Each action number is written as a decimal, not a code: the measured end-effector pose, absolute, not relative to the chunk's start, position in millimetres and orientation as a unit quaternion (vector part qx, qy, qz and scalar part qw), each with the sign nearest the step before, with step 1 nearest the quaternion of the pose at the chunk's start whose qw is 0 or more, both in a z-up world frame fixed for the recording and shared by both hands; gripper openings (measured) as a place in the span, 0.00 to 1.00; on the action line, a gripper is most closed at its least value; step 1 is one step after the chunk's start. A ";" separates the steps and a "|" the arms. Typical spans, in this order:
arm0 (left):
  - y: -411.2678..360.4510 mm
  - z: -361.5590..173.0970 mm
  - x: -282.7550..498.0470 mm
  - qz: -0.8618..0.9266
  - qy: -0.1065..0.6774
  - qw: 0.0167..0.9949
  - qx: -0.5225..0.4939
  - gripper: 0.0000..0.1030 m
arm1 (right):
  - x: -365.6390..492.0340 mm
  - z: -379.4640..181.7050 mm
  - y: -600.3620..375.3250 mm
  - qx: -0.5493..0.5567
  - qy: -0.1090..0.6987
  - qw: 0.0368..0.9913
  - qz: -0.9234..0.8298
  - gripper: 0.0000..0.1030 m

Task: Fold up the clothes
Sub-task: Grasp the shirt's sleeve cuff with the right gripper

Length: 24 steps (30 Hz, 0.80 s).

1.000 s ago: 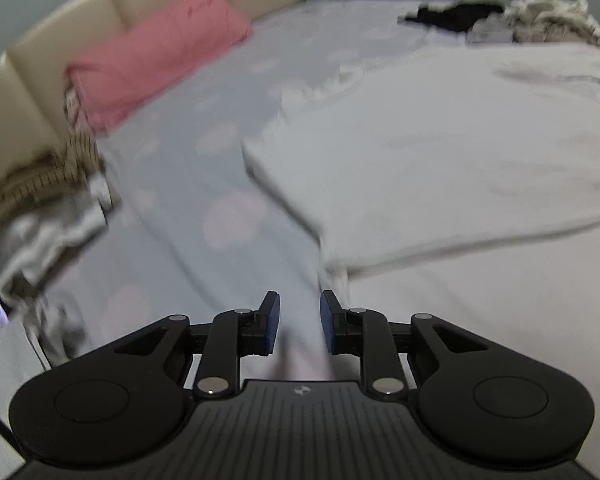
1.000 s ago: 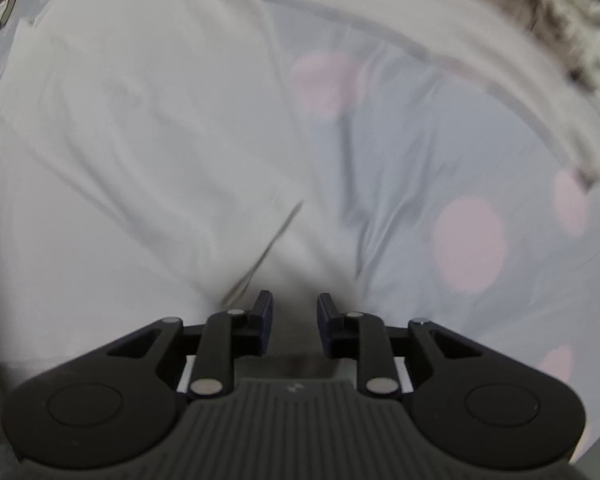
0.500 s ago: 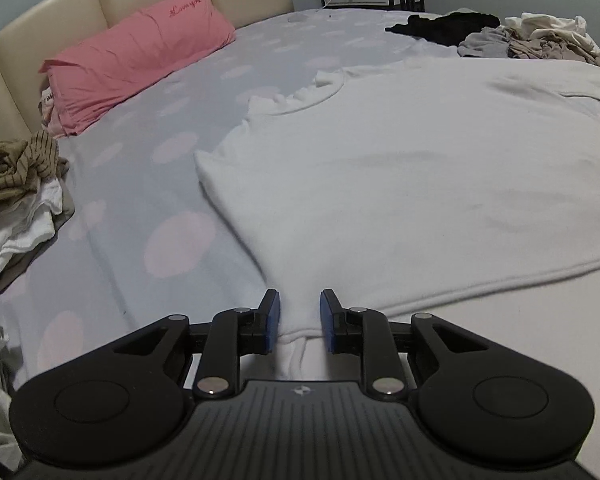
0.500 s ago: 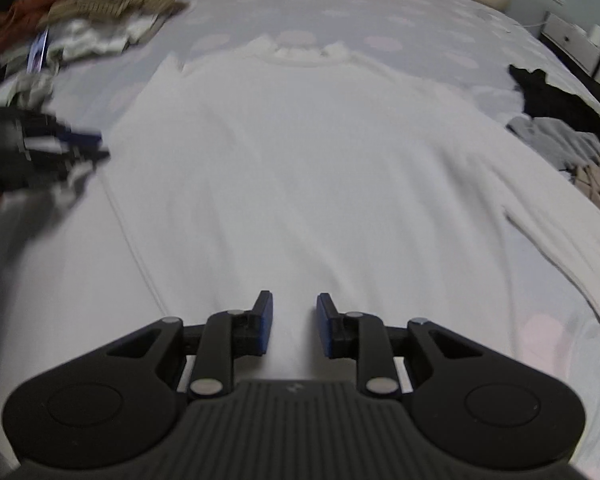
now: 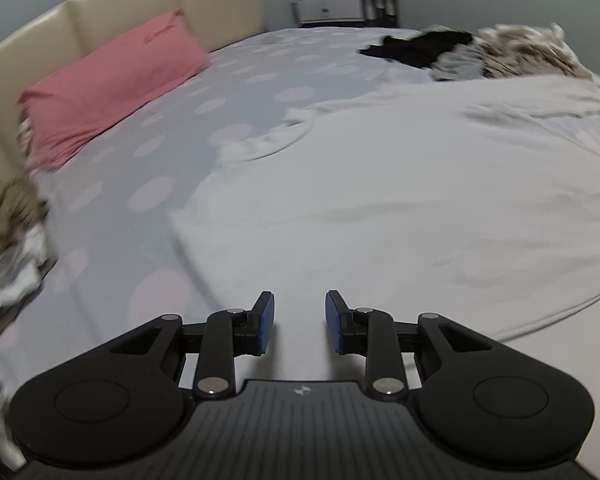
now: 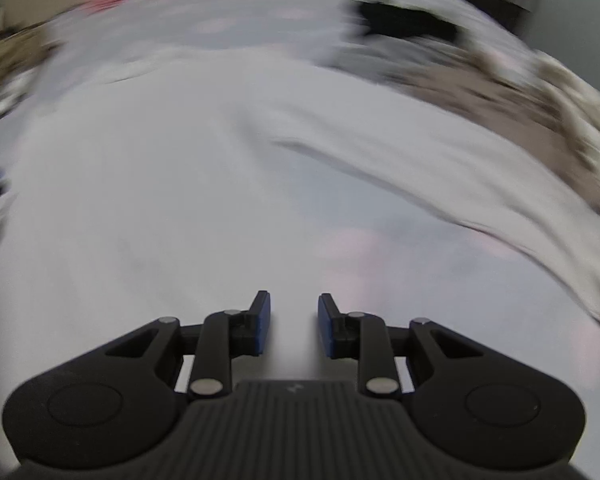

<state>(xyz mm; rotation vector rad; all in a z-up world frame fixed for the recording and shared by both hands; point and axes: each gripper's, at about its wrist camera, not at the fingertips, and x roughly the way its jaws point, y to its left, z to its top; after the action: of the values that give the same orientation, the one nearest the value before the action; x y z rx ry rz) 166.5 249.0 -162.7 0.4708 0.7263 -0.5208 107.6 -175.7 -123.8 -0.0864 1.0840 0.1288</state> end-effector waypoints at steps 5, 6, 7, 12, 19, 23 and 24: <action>197.6 -160.4 181.1 -0.304 0.336 0.859 0.240 0.34 | 127.9 -82.5 -250.6 -0.004 0.478 0.878 -0.007 0.34; 185.5 -159.3 185.2 -0.316 0.332 0.856 0.239 0.37 | 132.2 -75.7 -262.0 0.004 0.472 0.882 -0.015 0.34; 172.2 -158.7 189.8 -0.329 0.330 0.853 0.237 0.40 | 136.6 -69.1 -273.4 0.012 0.465 0.885 -0.023 0.36; 112.3 -163.1 203.1 -0.385 0.322 0.831 0.241 0.40 | 133.2 -76.1 -326.6 0.029 0.445 0.892 -0.071 0.43; 79.7 -179.7 204.3 -0.416 0.332 0.807 0.254 0.40 | 124.4 -123.2 -424.4 0.077 0.426 0.884 -0.176 0.43; 75.1 -188.6 198.5 -0.423 0.334 0.795 0.280 0.40 | 115.7 -145.8 -470.0 0.141 0.411 0.874 -0.218 0.43; 74.5 -189.8 197.2 -0.423 0.334 0.793 0.283 0.40 | 113.9 -151.9 -478.4 0.161 0.408 0.871 -0.221 0.43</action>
<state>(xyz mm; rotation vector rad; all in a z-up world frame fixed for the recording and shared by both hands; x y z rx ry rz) 197.2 74.5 -189.8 0.6093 0.7175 -0.9102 113.9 -478.4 -151.9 0.3369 0.8520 -0.4619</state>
